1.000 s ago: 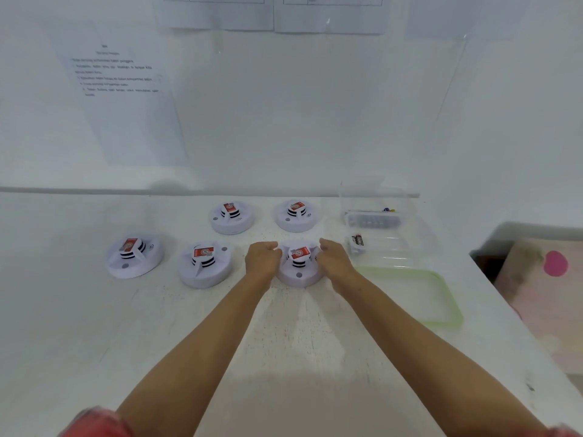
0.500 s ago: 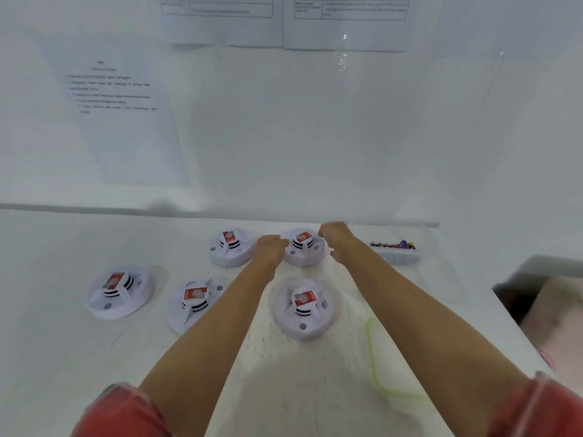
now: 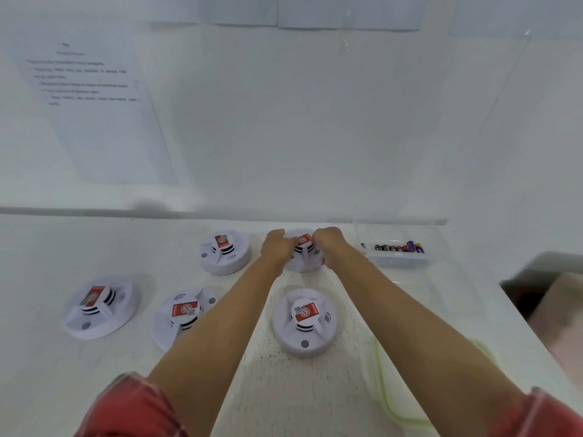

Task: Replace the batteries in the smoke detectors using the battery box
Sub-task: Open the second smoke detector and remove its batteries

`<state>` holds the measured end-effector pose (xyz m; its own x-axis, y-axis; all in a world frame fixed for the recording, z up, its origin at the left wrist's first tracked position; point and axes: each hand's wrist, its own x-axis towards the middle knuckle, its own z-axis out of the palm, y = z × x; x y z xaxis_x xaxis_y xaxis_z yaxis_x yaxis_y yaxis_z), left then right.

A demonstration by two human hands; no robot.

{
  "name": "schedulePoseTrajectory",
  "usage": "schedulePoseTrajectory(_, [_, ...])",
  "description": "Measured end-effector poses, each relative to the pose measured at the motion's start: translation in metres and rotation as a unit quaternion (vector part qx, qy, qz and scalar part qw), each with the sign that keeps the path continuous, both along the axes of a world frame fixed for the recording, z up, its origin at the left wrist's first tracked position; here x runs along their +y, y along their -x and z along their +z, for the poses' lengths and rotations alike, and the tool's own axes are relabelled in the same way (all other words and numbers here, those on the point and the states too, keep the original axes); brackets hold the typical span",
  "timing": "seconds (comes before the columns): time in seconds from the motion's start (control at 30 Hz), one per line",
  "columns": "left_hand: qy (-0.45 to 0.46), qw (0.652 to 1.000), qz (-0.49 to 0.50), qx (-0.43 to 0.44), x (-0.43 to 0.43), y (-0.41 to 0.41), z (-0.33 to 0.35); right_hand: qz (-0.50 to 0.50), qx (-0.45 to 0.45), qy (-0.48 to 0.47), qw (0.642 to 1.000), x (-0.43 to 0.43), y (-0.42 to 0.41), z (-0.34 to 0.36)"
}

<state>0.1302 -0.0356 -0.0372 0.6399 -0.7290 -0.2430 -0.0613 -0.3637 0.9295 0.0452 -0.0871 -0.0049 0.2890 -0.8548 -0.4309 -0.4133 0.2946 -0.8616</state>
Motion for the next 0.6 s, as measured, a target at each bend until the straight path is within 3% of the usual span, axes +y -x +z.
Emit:
schedulePoseTrajectory(0.2, [0.049,0.999,-0.008,-0.021,0.004,0.002,0.011,0.026,-0.004,0.021,0.999,0.004,0.006,0.006])
schedulePoseTrajectory(0.37, [0.085,0.996,-0.032,-0.028,0.016,0.007,0.028,0.044,-0.059,0.057,0.996,0.012,0.021,0.026])
schedulePoseTrajectory(0.6, [0.171,0.98,-0.102,0.018,0.05,0.026,0.053,0.084,-0.088,0.169,0.978,0.044,0.058,0.065])
